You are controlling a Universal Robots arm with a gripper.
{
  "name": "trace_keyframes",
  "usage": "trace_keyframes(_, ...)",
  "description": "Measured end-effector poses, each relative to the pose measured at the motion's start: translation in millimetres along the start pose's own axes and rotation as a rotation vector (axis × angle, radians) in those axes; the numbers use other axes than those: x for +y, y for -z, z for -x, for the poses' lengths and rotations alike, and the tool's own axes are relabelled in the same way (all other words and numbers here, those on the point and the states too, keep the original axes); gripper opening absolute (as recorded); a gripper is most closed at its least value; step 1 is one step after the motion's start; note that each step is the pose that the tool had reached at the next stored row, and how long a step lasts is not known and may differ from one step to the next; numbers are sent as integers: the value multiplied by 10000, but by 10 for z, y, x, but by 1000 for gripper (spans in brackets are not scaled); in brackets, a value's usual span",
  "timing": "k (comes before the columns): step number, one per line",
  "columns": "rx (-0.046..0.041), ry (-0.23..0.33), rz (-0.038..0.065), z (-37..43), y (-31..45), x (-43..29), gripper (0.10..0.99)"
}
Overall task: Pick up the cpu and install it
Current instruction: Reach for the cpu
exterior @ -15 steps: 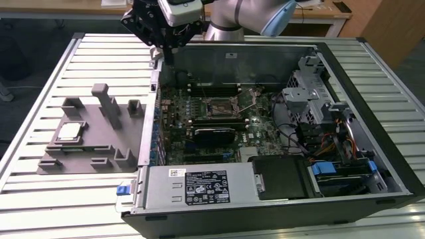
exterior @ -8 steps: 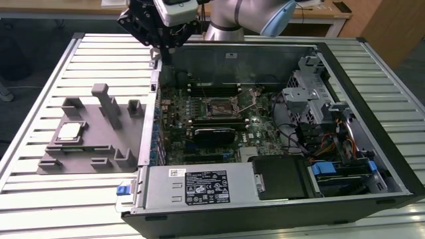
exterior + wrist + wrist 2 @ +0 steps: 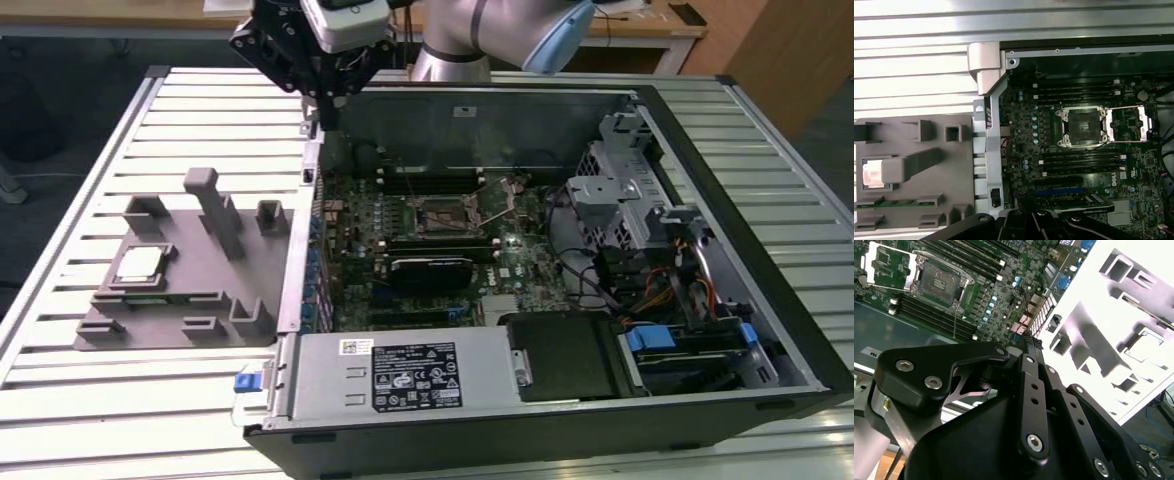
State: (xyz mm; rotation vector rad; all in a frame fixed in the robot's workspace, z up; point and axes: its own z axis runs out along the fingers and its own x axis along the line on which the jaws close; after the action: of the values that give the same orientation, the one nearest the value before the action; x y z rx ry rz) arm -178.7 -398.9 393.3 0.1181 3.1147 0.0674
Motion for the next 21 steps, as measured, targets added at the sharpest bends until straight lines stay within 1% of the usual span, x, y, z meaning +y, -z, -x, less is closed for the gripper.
trace_keyframes(17, -1, -1, 1, -93, 2, -7, 106)
trace_keyframes(21, 0, -1, 1, -104, 2, -8, 106)
